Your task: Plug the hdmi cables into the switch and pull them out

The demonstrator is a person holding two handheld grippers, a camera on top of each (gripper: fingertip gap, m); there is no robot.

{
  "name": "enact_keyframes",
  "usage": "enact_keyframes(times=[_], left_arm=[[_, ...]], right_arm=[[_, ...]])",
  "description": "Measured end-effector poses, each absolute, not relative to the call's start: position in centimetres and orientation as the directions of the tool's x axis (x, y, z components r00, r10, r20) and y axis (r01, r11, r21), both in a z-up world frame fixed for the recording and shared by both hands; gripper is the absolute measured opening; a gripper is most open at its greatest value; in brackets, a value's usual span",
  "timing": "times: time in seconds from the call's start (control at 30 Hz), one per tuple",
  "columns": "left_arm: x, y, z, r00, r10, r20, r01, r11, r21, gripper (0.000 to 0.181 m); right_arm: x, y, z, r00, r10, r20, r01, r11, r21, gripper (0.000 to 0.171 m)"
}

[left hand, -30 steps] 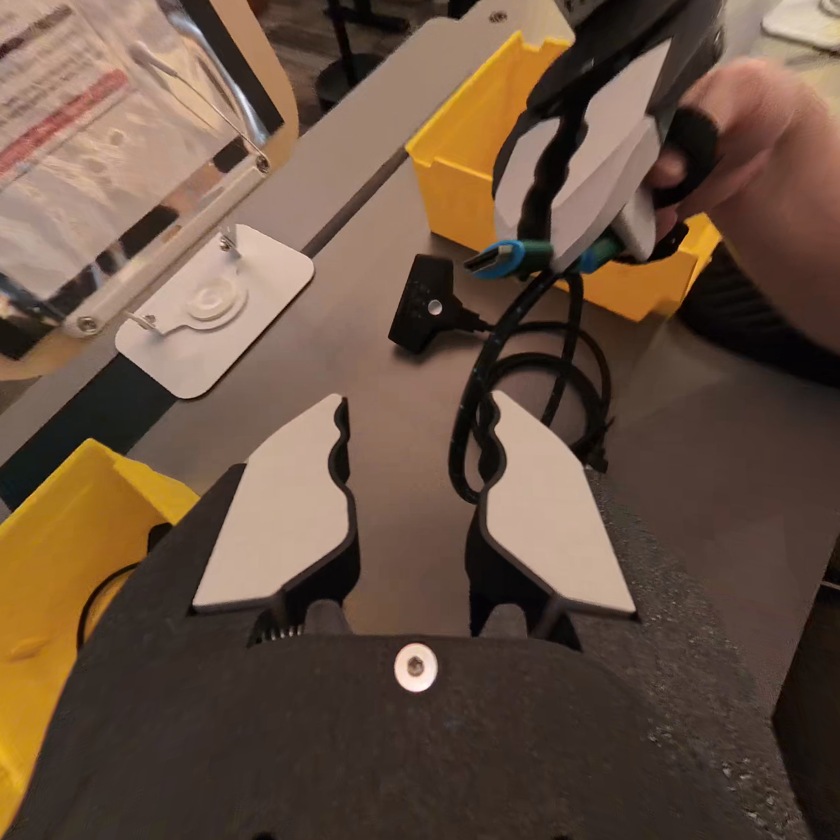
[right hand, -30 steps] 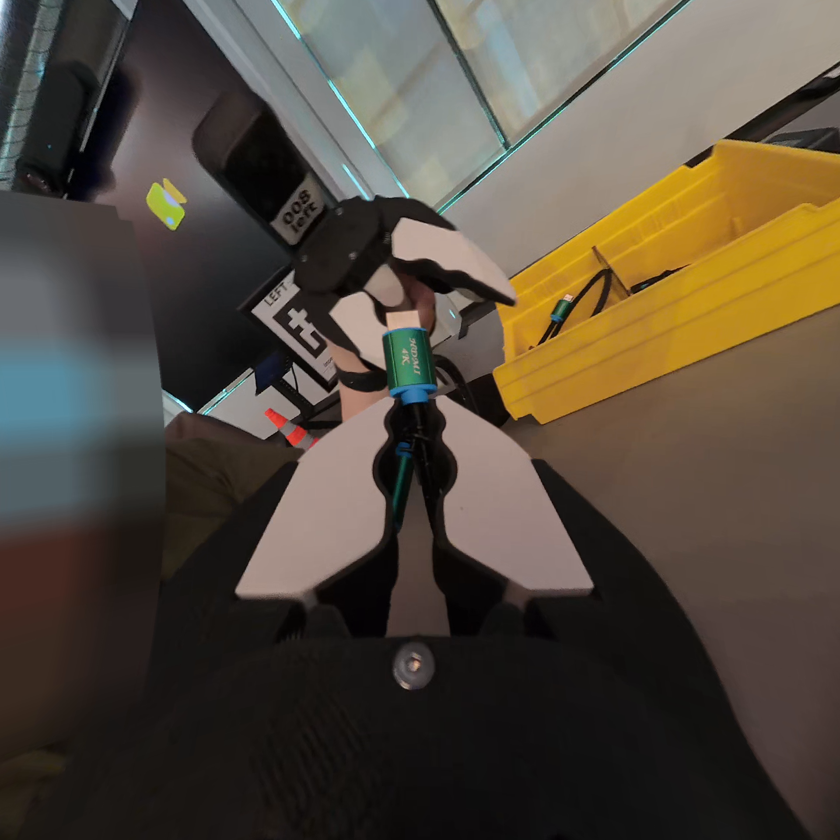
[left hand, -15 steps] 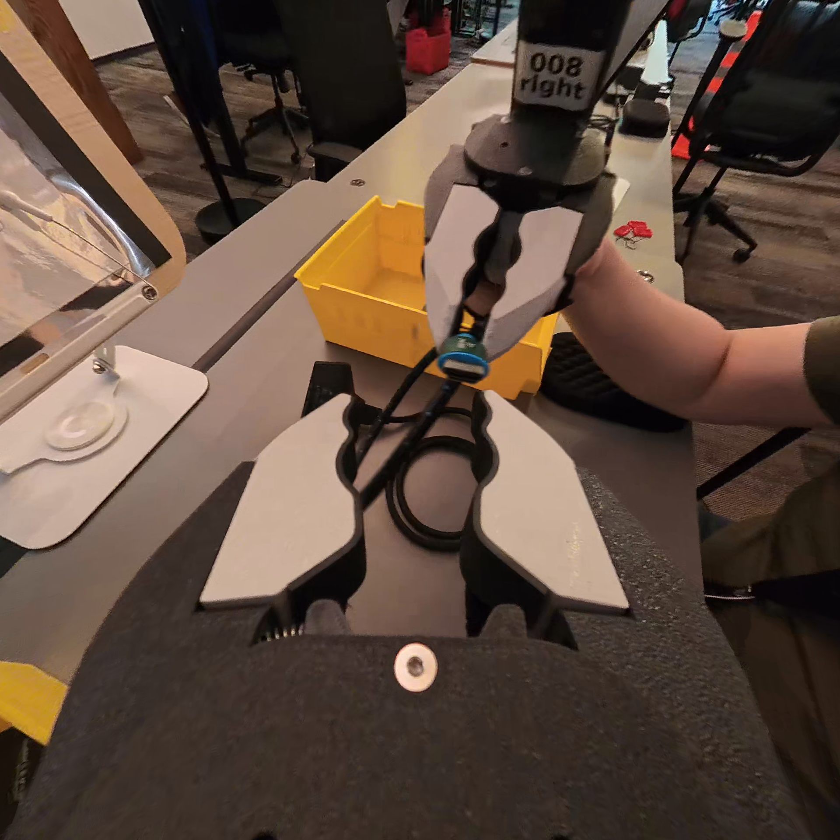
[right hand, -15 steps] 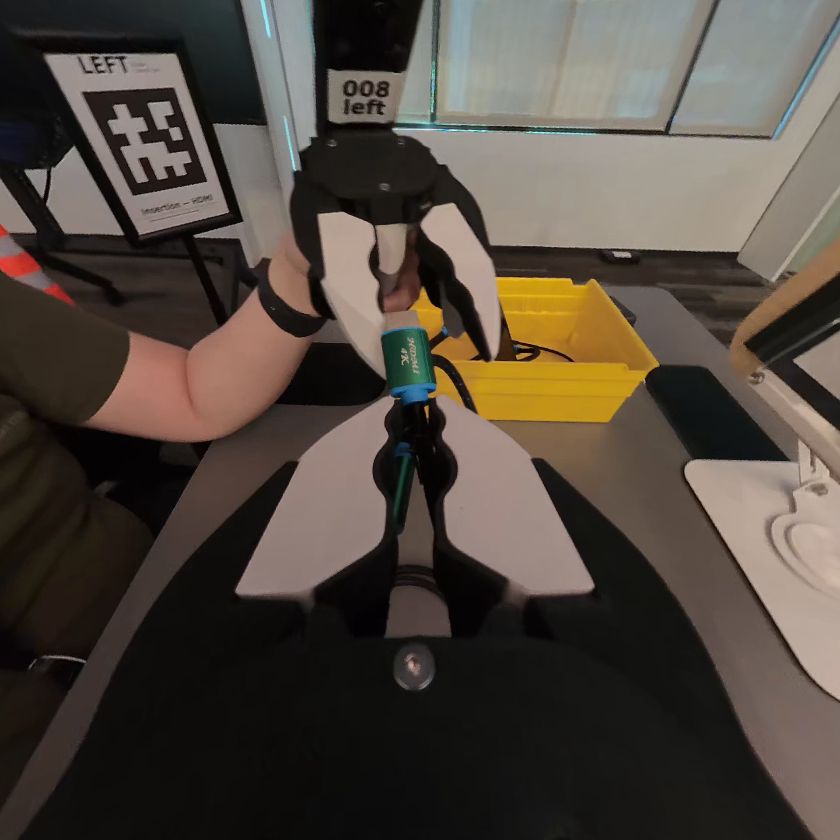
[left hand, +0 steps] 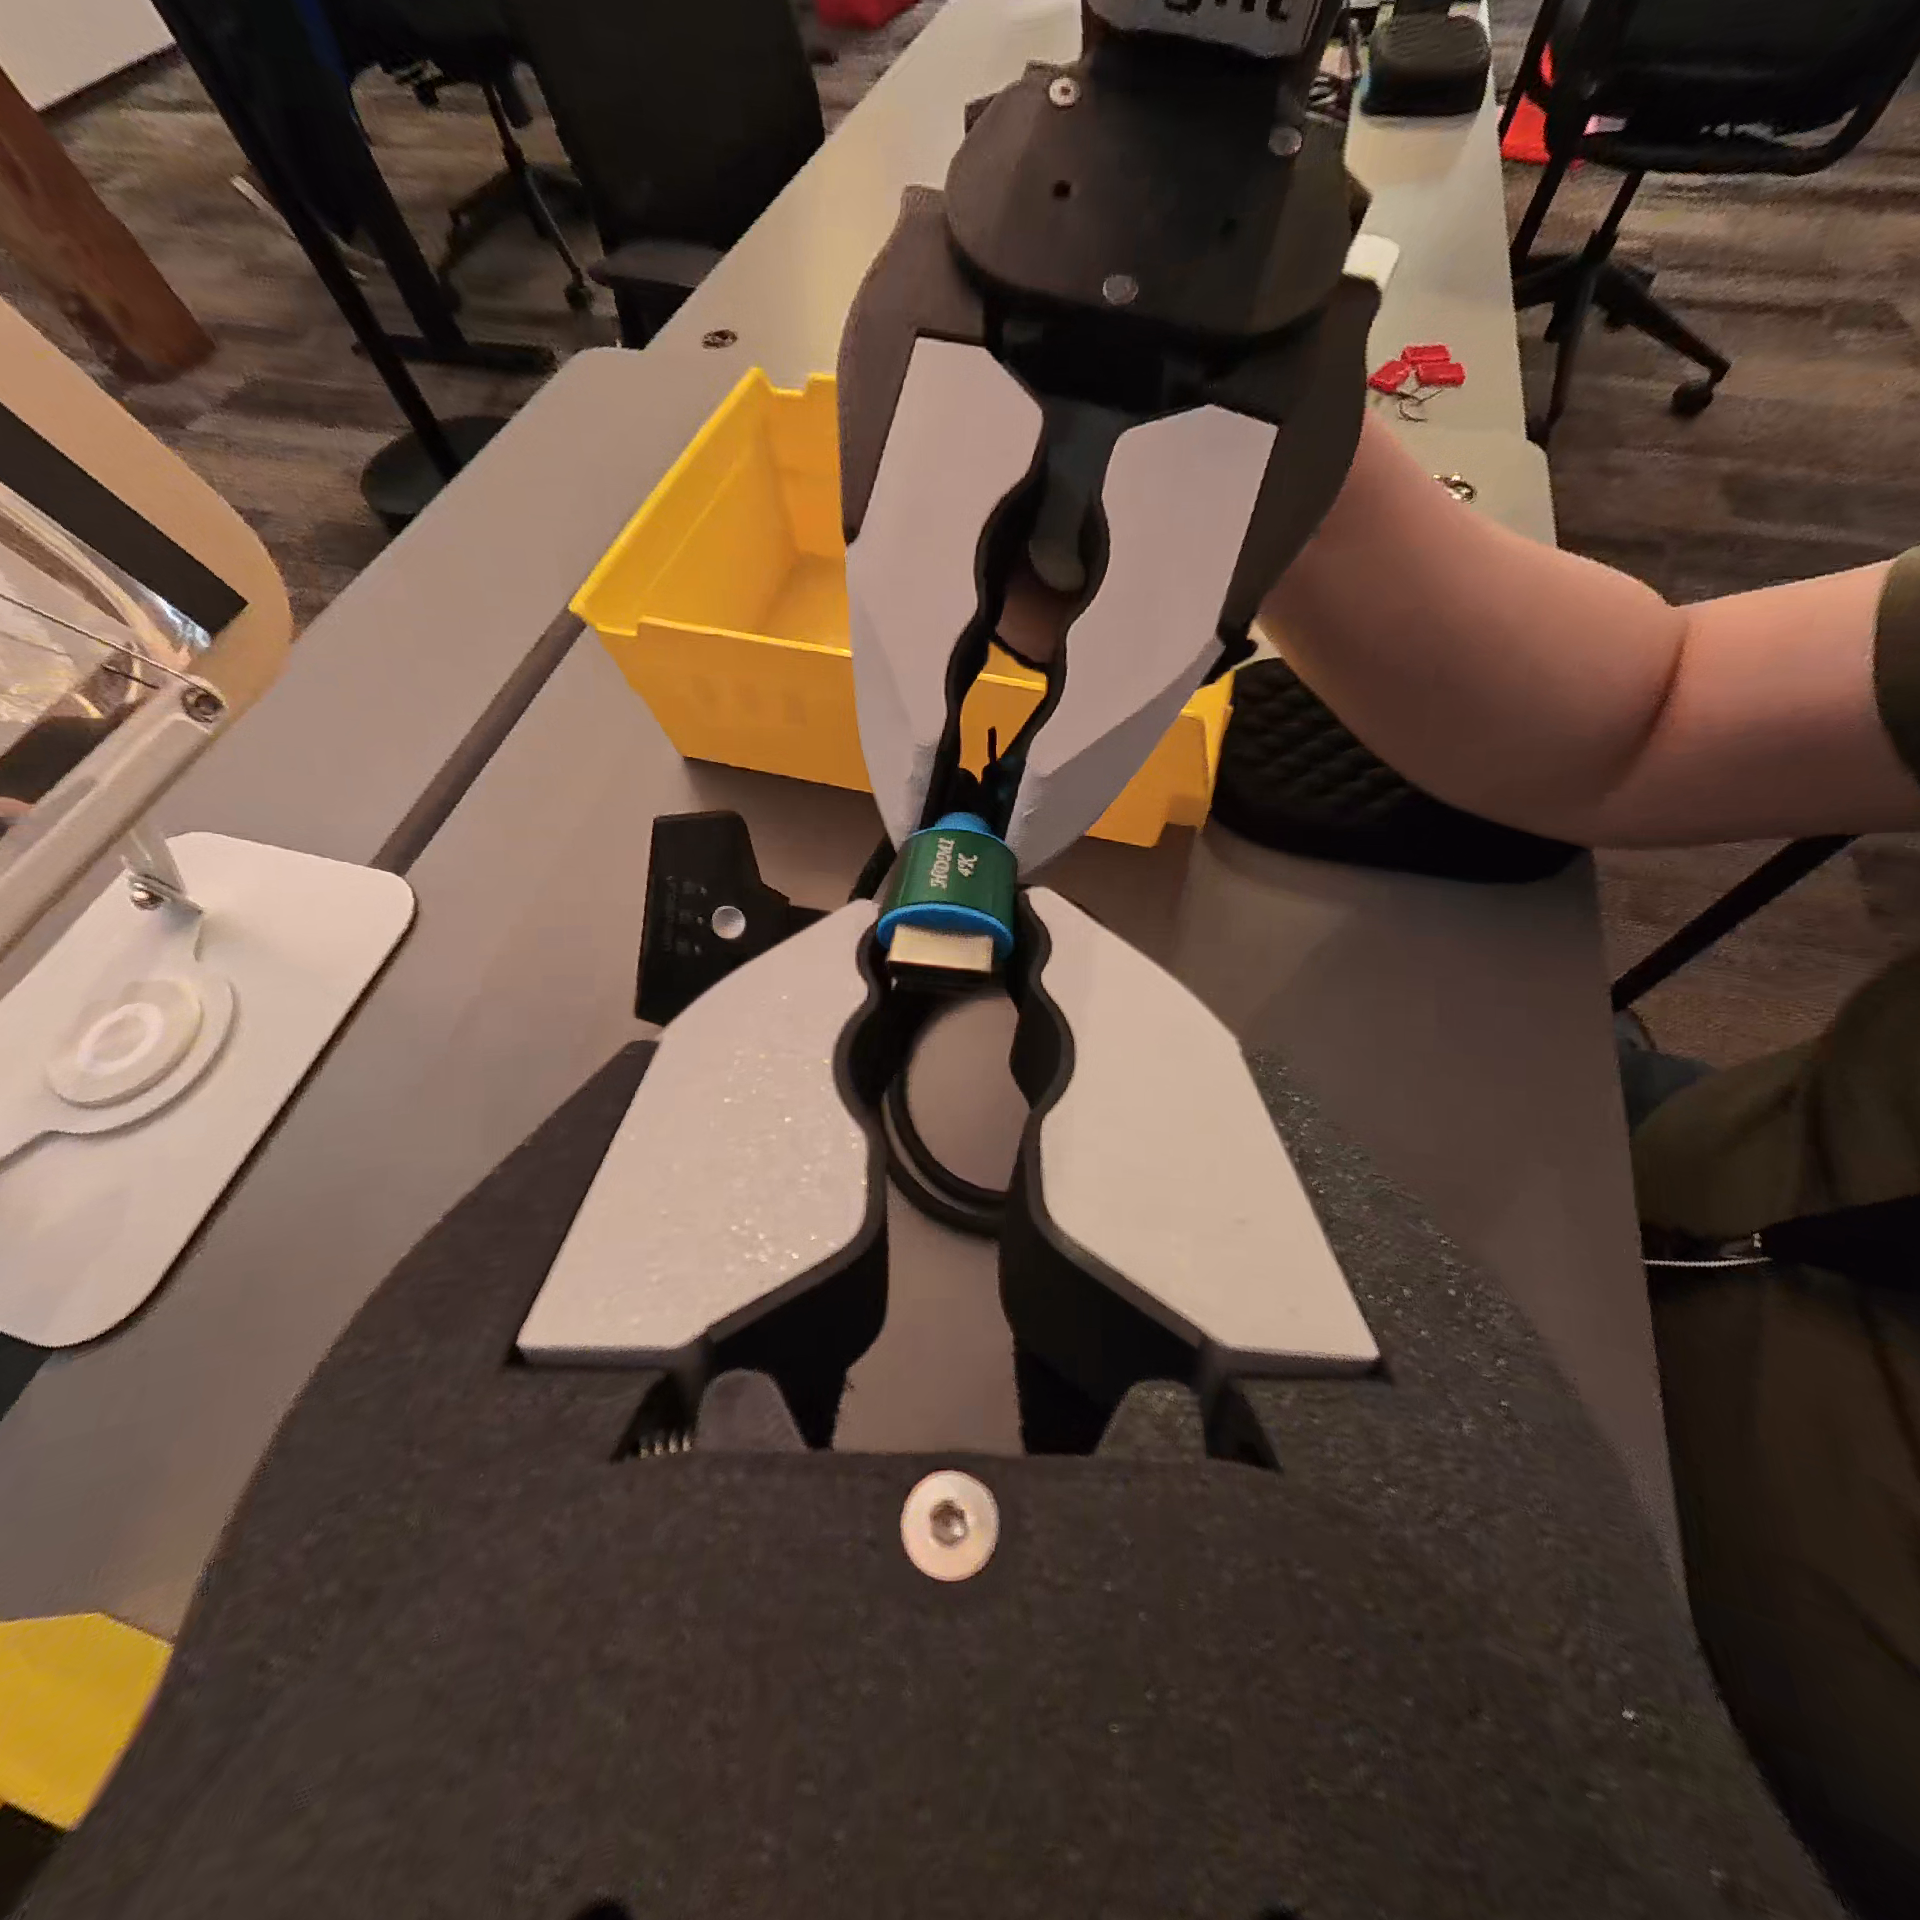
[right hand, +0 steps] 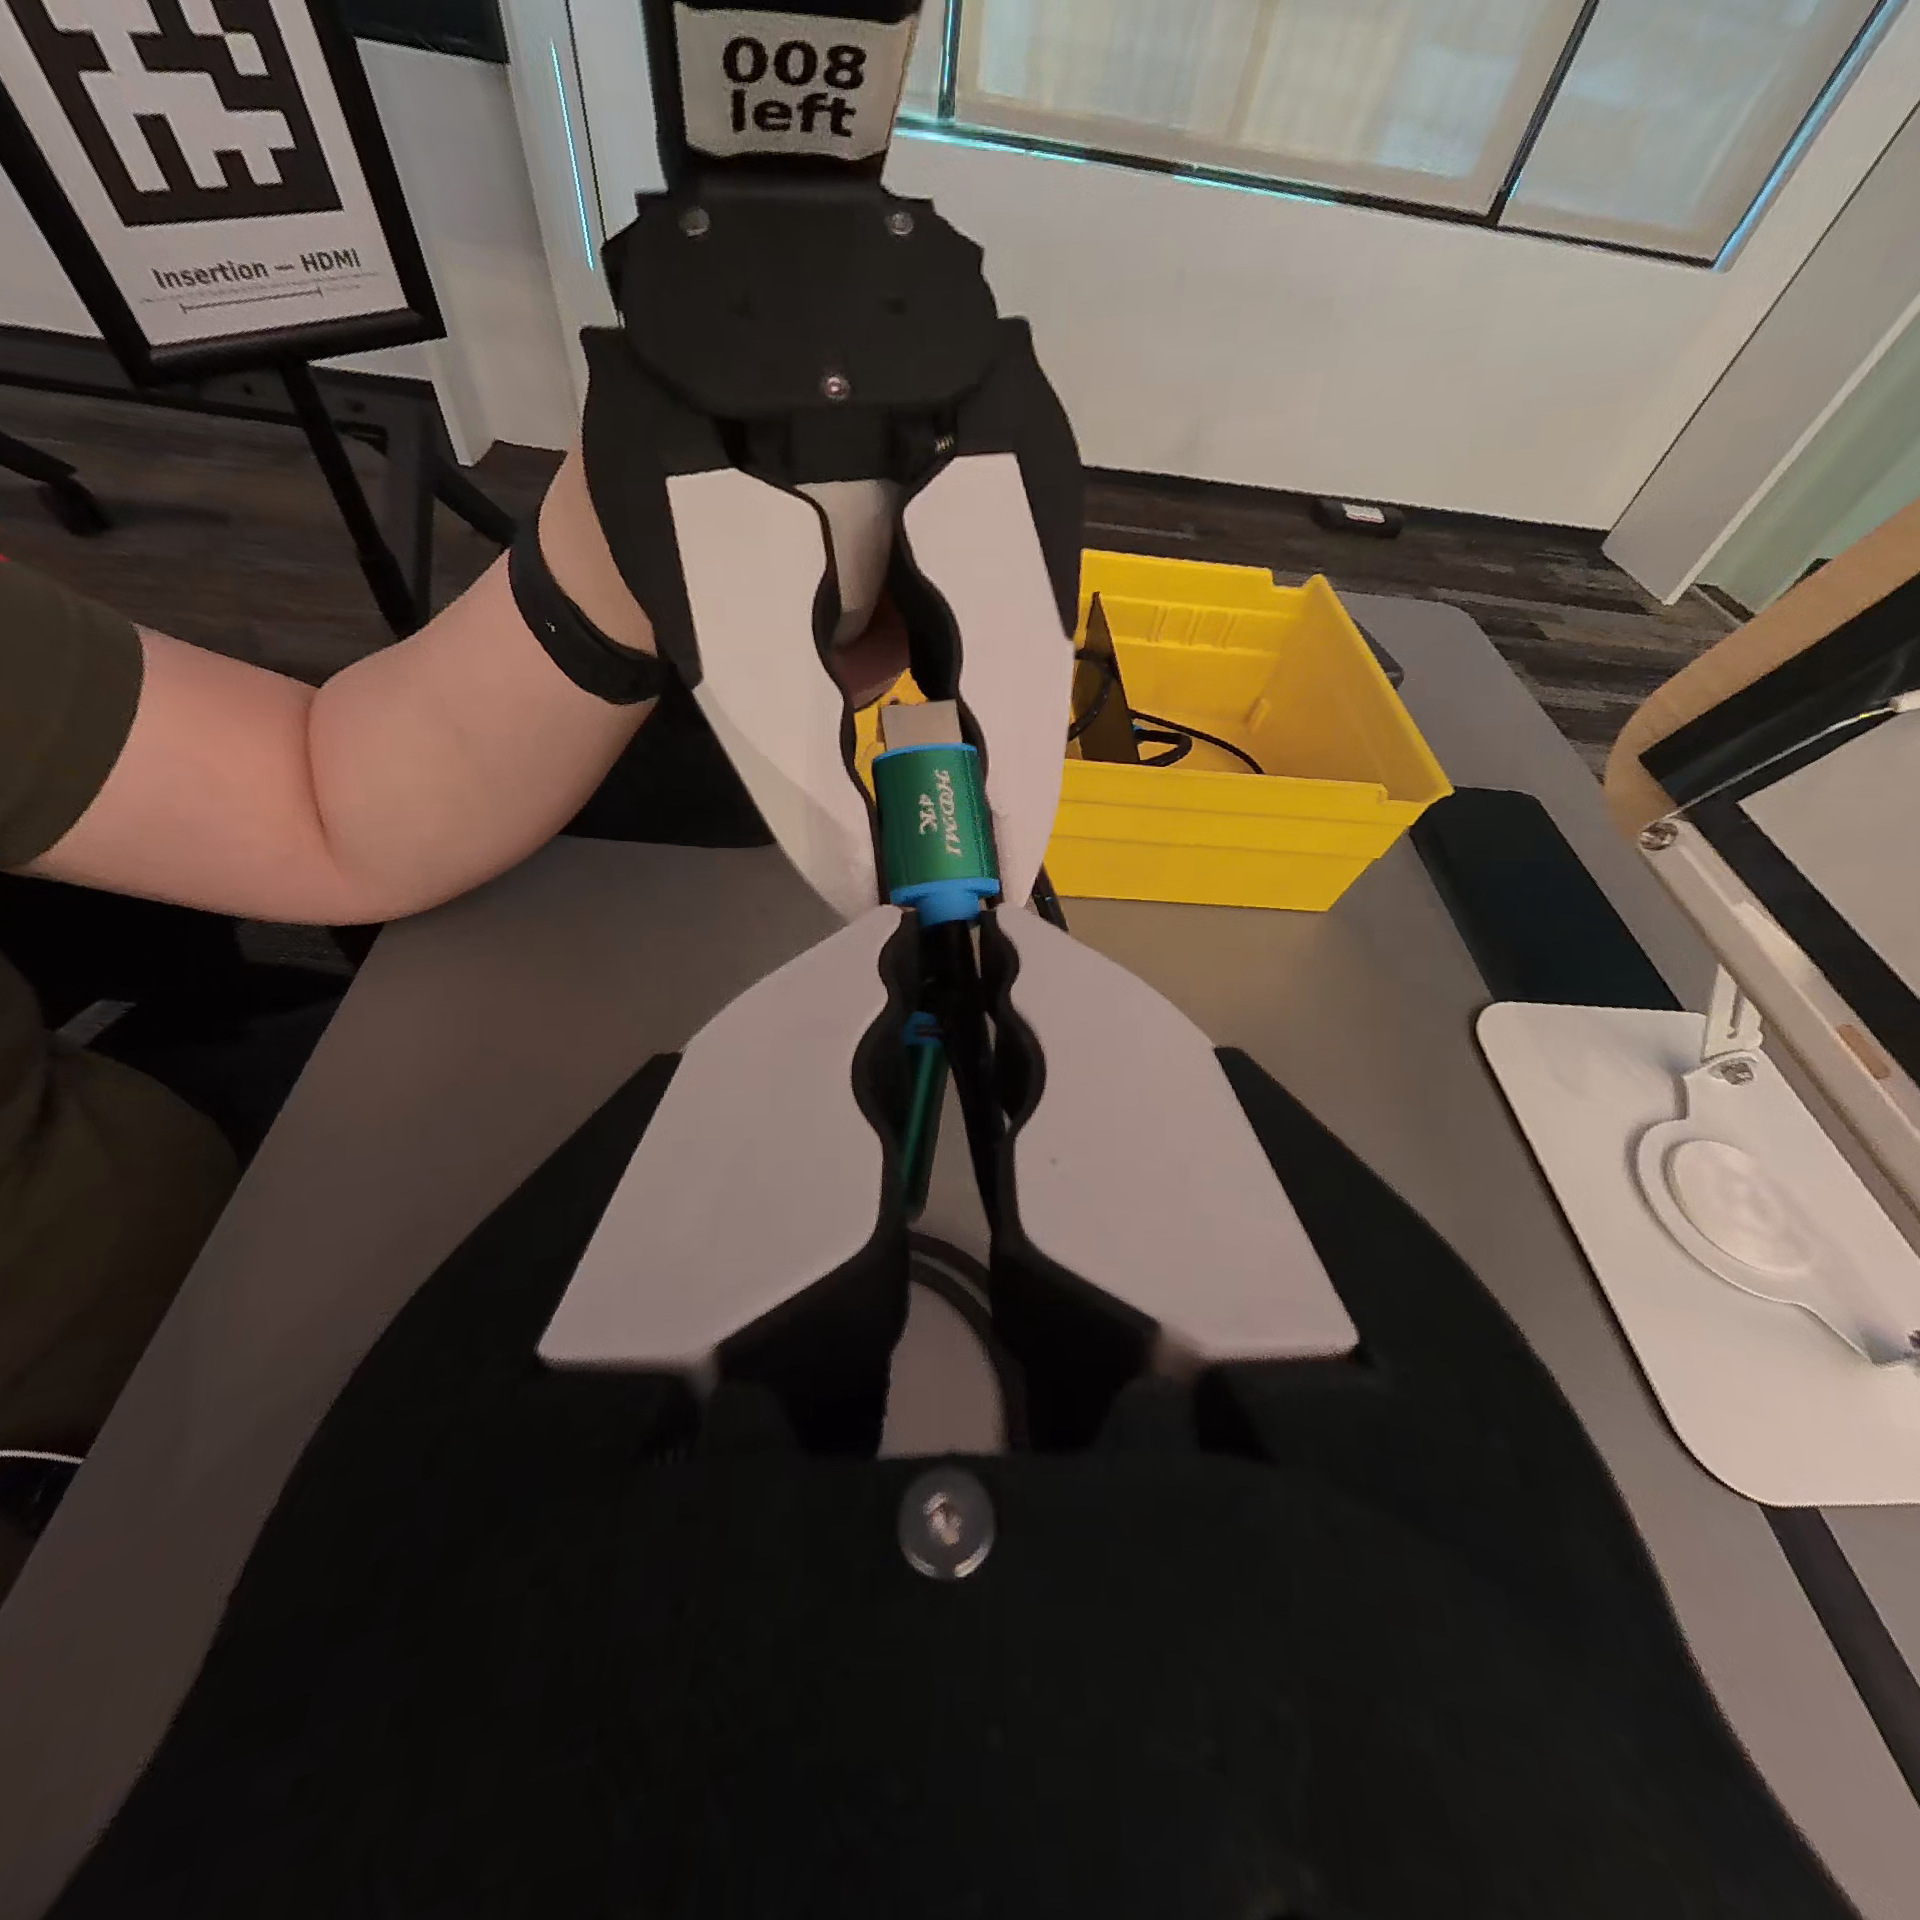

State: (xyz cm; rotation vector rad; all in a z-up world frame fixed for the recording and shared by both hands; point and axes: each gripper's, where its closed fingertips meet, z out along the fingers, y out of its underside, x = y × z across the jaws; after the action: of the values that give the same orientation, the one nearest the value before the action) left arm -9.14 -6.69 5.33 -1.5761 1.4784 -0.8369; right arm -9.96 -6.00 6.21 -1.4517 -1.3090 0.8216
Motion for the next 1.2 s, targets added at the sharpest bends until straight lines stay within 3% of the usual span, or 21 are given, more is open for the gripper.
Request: enact_keyframes(times=[0.1,0.2,0.37,0.43,0.73,1.2], left_arm=[[-8.8,-6.9,5.9,0.090,-0.992,-0.088,-0.432,0.041,-0.901,0.021],[-8.6,-7.2,5.7,0.074,-0.990,-0.120,-0.438,0.076,-0.896,0.035],[-8.6,-7.0,6.3,0.089,-0.996,-0.015,-0.391,-0.021,-0.920,0.032],[-8.6,-6.8,6.5,0.087,-0.996,0.022,-0.366,-0.052,-0.929,0.022],[-8.7,-6.7,6.7,0.109,-0.991,-0.076,-0.400,0.027,-0.916,0.021],[-9.1,-6.7,8.0,0.113,-0.993,-0.034,-0.345,-0.007,-0.939,0.020]], right_arm=[[-9.7,-6.2,6.7,0.182,0.978,0.101,0.284,0.046,-0.958,0.012],[-9.6,-6.1,6.7,0.195,0.972,0.134,0.306,0.070,-0.950,0.012],[-9.8,-6.0,6.1,0.205,0.965,0.163,0.344,0.085,-0.935,0.012],[-9.9,-6.0,6.0,0.205,0.963,0.174,0.351,0.094,-0.932,0.012],[-10.0,-5.9,6.1,0.218,0.955,0.202,0.361,0.113,-0.926,0.012],[-10.3,-5.8,5.9,0.253,0.956,0.151,0.370,0.049,-0.928,0.009]])
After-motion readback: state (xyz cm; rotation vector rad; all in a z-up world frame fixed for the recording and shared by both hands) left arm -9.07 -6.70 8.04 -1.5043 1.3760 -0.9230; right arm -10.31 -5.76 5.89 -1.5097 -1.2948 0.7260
